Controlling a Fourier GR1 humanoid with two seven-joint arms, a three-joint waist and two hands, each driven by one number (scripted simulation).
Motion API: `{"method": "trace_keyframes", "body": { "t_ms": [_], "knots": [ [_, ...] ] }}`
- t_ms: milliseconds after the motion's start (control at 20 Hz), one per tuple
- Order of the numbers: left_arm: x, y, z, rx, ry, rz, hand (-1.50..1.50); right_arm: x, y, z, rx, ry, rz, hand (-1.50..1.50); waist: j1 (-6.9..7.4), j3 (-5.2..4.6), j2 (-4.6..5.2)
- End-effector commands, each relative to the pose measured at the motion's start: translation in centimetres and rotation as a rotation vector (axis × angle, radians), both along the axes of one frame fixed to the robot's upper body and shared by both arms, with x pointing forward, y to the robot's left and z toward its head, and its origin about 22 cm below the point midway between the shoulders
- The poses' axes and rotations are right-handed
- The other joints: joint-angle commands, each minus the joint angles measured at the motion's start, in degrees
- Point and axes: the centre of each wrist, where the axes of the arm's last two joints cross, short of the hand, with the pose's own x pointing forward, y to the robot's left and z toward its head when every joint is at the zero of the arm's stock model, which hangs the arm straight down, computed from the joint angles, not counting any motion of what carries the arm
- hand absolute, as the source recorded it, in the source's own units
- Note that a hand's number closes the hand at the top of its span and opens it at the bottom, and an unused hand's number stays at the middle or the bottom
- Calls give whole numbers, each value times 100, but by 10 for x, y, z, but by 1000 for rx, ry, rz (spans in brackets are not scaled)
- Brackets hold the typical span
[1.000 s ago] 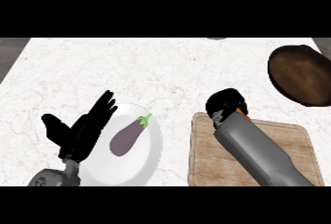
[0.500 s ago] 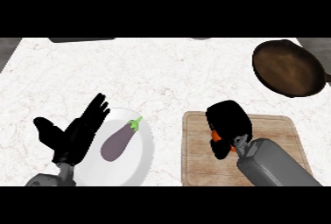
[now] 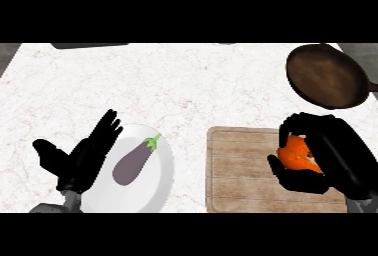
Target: Pick the squash from the cutting board and place it in the pan
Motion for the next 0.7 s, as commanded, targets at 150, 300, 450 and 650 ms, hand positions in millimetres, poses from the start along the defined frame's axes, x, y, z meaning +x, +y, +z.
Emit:
{"method": "trace_keyframes", "body": {
  "t_ms": [150, 300, 450, 650],
  "knots": [
    [3, -5, 6, 28, -29, -41, 0, -19, -74, 3, 403, -55, -61, 150, 288, -10, 76],
    [9, -7, 4, 10, -11, -69, 0, -23, -107, -3, 470, -17, -87, 150, 392, -21, 89],
    [19, -6, -4, 6, -17, -80, 0, -16, -154, -13, 488, -19, -122, 150, 438, -25, 103],
    [8, -36, 4, 14, -30, -103, 0, 31, -155, -38, 351, -89, -180, 150, 574, -23, 109]
  ]
}}
